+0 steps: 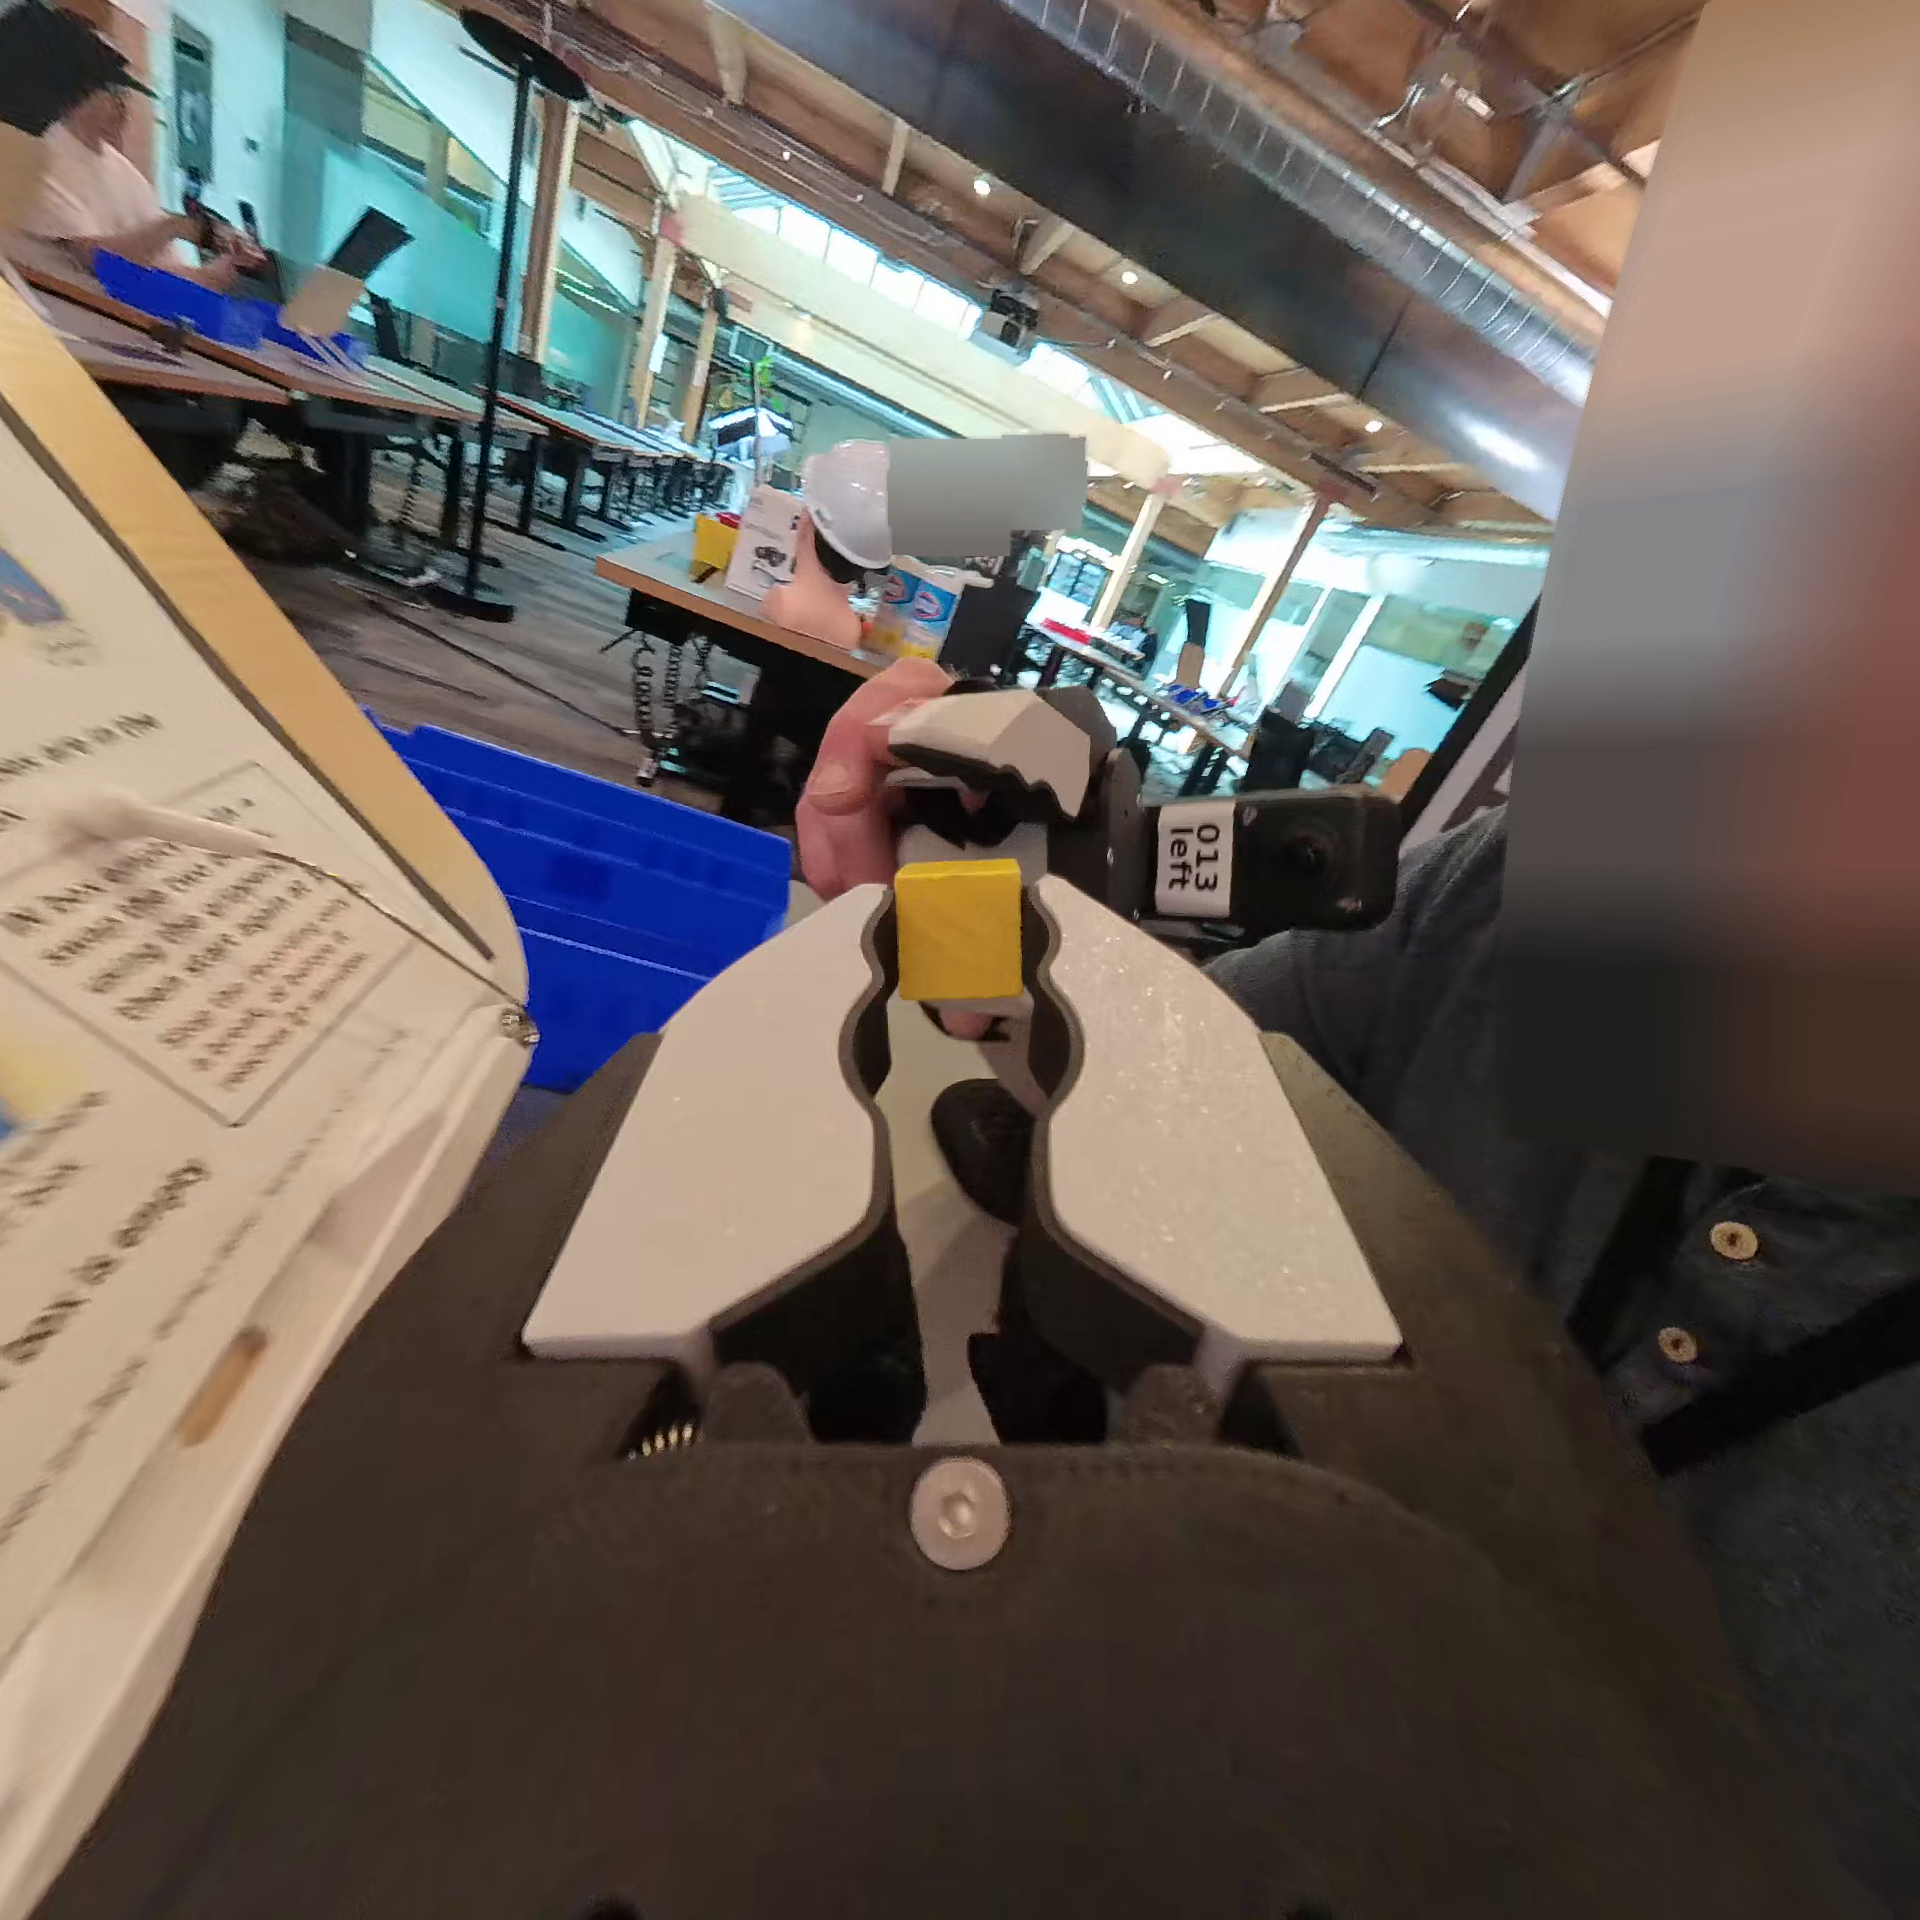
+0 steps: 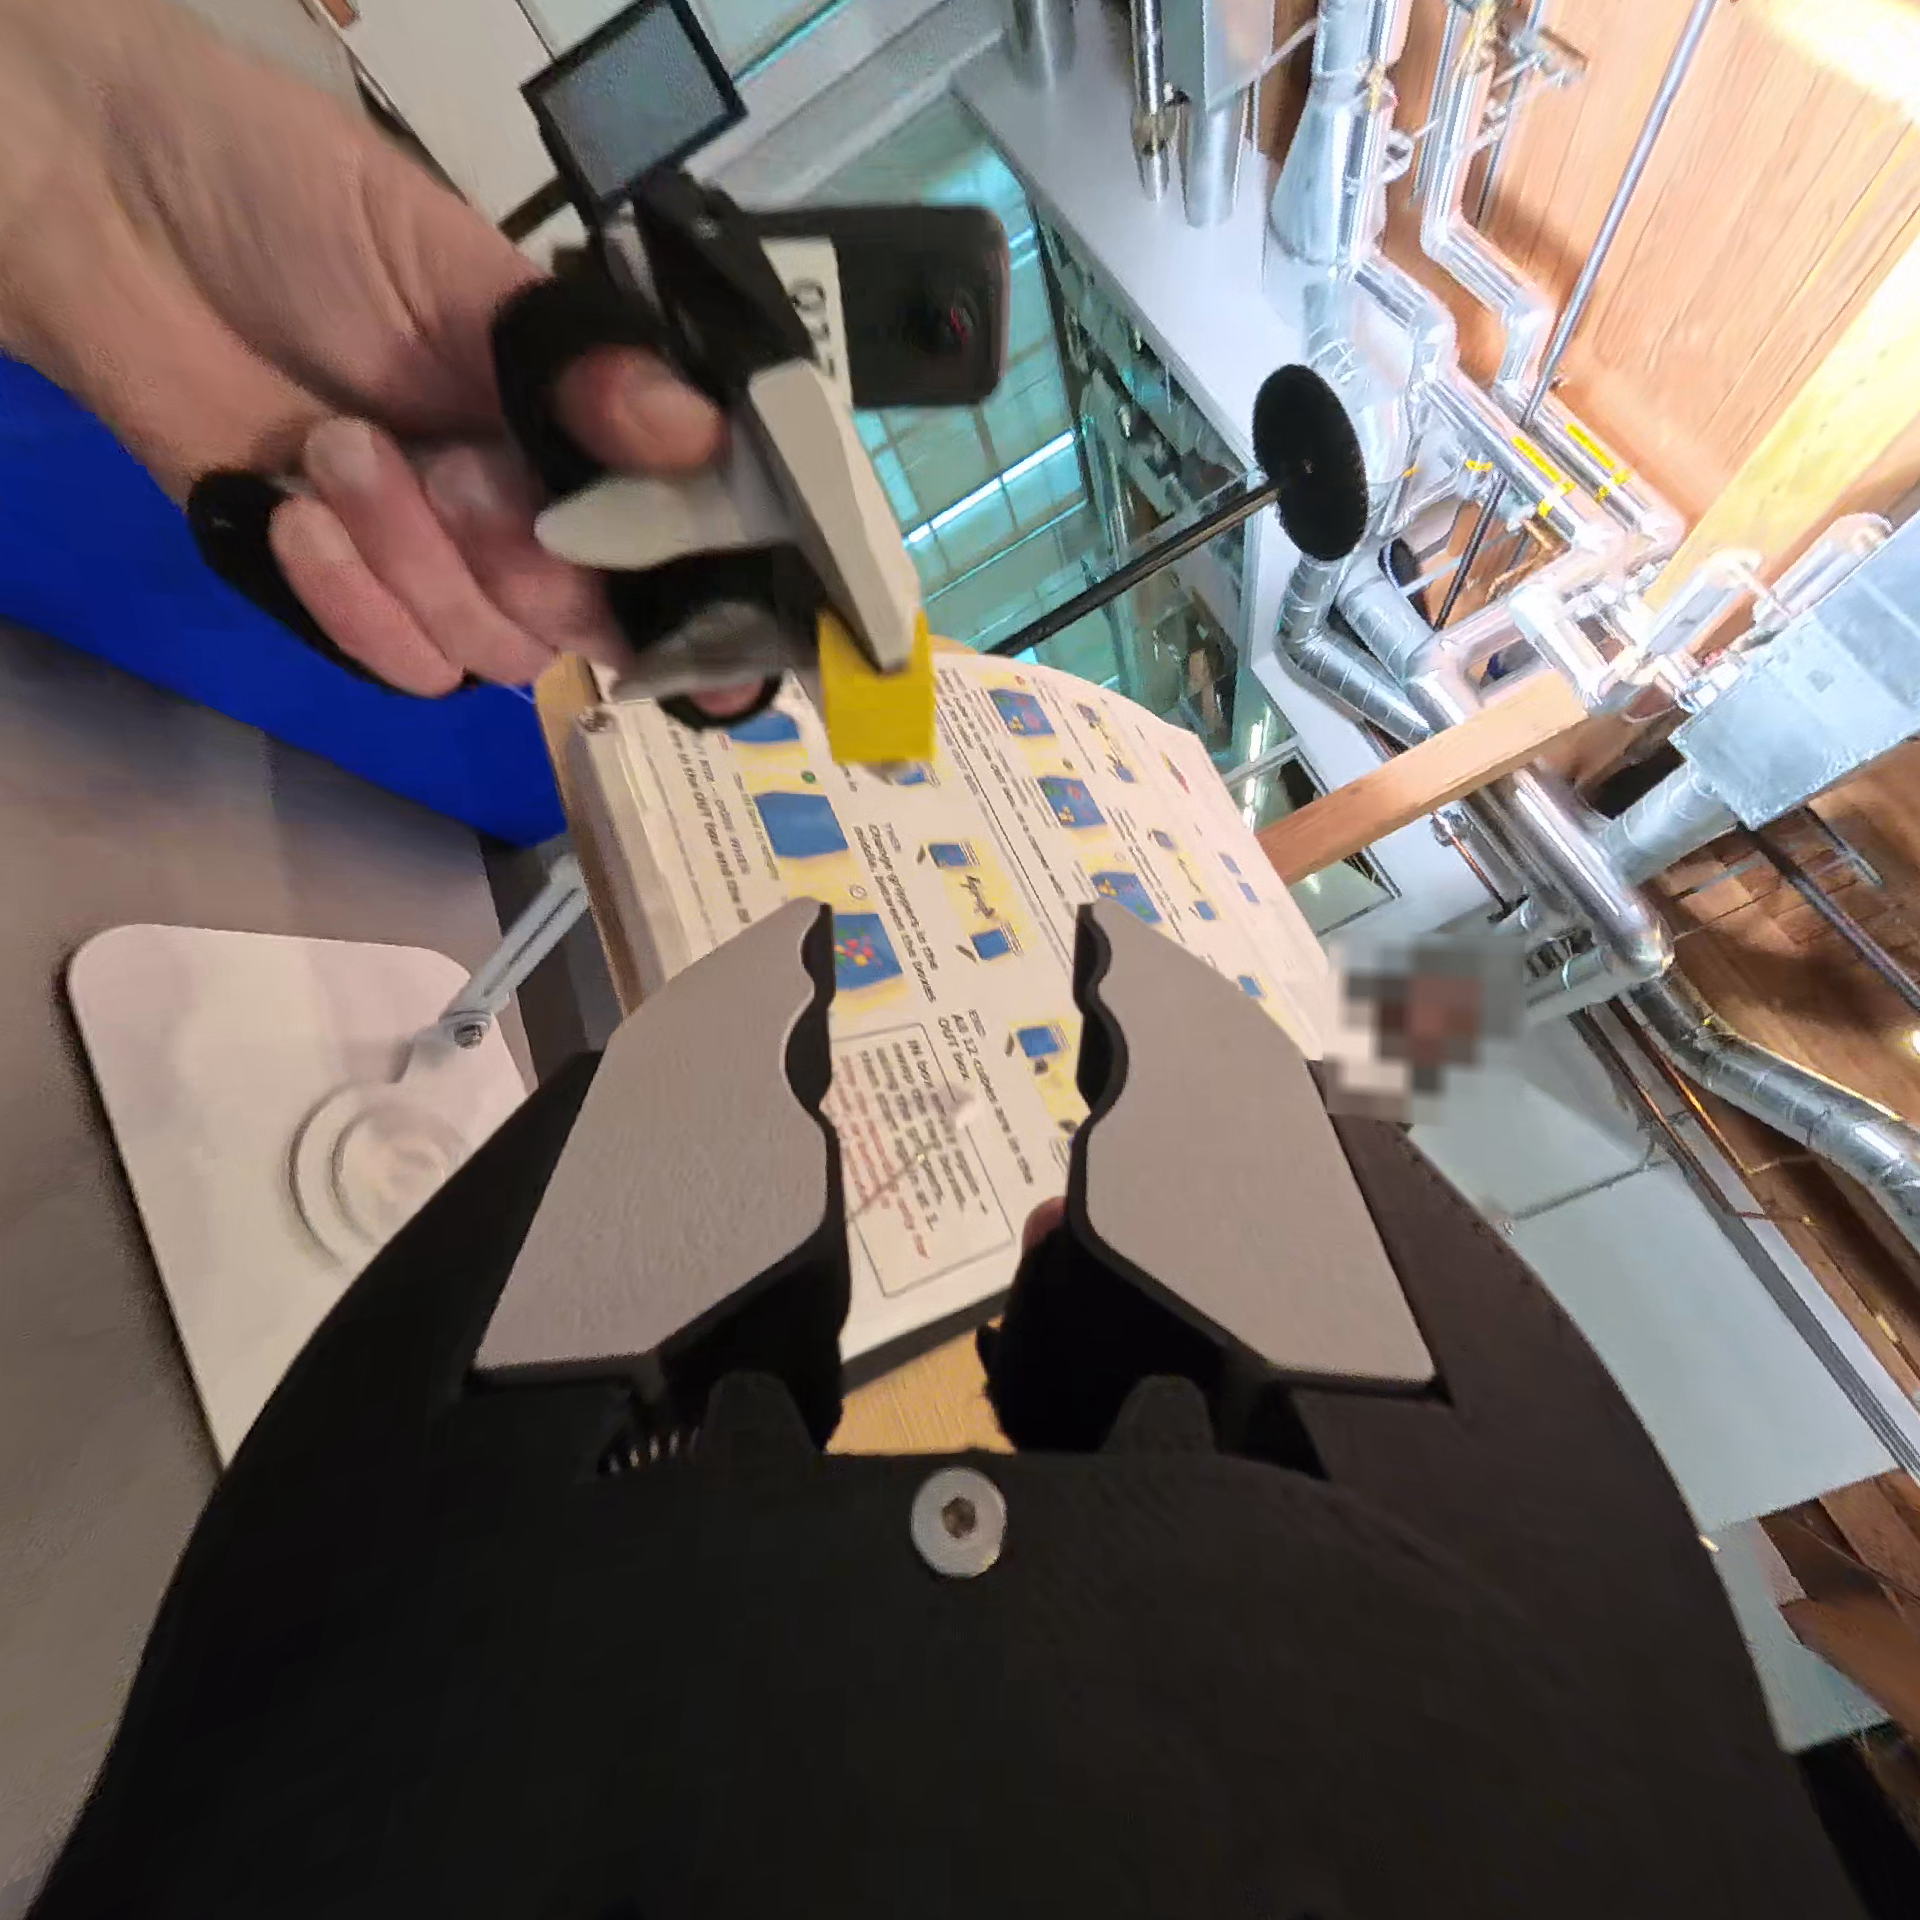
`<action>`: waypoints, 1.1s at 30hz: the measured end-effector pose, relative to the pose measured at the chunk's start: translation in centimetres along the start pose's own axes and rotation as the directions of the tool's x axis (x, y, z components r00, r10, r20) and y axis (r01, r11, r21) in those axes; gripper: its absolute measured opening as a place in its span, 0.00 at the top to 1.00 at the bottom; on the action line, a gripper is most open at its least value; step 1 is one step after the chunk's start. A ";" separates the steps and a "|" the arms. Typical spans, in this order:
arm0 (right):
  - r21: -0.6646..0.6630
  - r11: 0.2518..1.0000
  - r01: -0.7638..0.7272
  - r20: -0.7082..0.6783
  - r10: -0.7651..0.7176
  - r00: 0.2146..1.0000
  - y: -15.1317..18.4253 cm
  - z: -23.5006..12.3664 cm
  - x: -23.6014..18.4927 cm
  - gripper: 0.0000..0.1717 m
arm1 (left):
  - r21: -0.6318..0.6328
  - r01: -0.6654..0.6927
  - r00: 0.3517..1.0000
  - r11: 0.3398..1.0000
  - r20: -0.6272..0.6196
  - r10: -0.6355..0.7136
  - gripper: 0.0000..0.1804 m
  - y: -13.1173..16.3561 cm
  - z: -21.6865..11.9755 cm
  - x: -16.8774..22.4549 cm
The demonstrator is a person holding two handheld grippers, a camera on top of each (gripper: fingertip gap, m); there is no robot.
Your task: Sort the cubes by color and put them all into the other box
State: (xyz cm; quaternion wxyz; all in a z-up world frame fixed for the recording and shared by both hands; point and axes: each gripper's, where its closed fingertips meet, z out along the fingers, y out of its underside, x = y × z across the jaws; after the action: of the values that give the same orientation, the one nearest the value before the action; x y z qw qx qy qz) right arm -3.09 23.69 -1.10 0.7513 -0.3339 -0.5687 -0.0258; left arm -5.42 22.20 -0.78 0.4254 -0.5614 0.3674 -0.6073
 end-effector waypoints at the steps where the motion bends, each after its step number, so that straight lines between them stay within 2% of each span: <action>1: 0.013 1.000 0.018 0.001 -0.018 1.000 -0.3 0.1 -0.4 0.75 | -0.001 0.021 1.000 1.000 -0.020 -0.021 0.88 0.4 0.5 0.0; 7: 0.064 0.997 0.053 0.015 -0.054 0.998 -1.5 0.2 -1.8 0.77 | -0.007 0.084 0.994 0.996 -0.072 -0.084 0.88 1.9 2.1 0.0; 10: 0.043 0.997 0.069 0.021 -0.070 0.997 -1.3 0.5 -2.3 0.79 | -0.014 0.110 0.988 0.994 -0.109 -0.111 0.88 2.3 2.6 0.3; 13: 0.070 0.996 0.059 0.014 -0.060 0.998 -1.7 0.5 -2.6 0.86 | -0.029 0.113 0.986 0.993 -0.119 -0.116 0.88 2.9 3.2 0.5; 20: 0.074 0.997 0.029 0.022 -0.031 0.999 -1.7 -0.2 -1.5 0.87 | 0.016 0.129 0.983 0.992 -0.133 -0.125 0.85 1.9 2.7 0.7; 22: 0.034 0.999 0.014 -0.021 -0.013 1.000 -0.5 -0.9 0.8 0.87 | 0.036 0.087 0.990 0.996 -0.112 -0.082 0.94 1.1 1.9 0.8; 23: -0.005 1.000 -0.001 -0.044 0.001 0.999 0.8 -1.3 2.3 0.87 | 0.051 0.057 0.993 0.997 -0.104 -0.052 1.00 0.6 1.4 0.9; 25: -0.106 0.994 -0.033 -0.140 0.018 0.990 4.2 -2.7 6.1 0.87 | 0.062 0.006 0.998 0.998 -0.056 -0.003 1.00 -0.1 0.6 0.8; 27: -0.276 0.951 -0.142 -0.183 0.093 0.979 9.6 -4.4 8.9 0.87 | 0.045 -0.034 0.999 0.998 -0.017 0.035 1.00 -0.4 0.1 0.7; 30: -0.487 0.820 -0.301 -0.285 0.176 0.942 18.4 -7.5 11.0 0.87 | 0.032 -0.059 0.998 0.998 0.020 0.058 1.00 -0.7 -0.4 0.4; 33: -0.603 0.673 -0.428 -0.373 0.237 0.897 25.2 -10.0 10.9 0.86 | 0.013 -0.072 0.996 0.997 0.047 0.071 1.00 -0.5 -0.5 0.1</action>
State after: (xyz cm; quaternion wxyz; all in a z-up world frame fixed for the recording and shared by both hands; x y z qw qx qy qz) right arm 19.69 41.62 -4.83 0.6398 -0.6739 -0.3441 -0.1347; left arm -5.96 22.24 -0.30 0.4594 -0.5589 0.3728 -0.5810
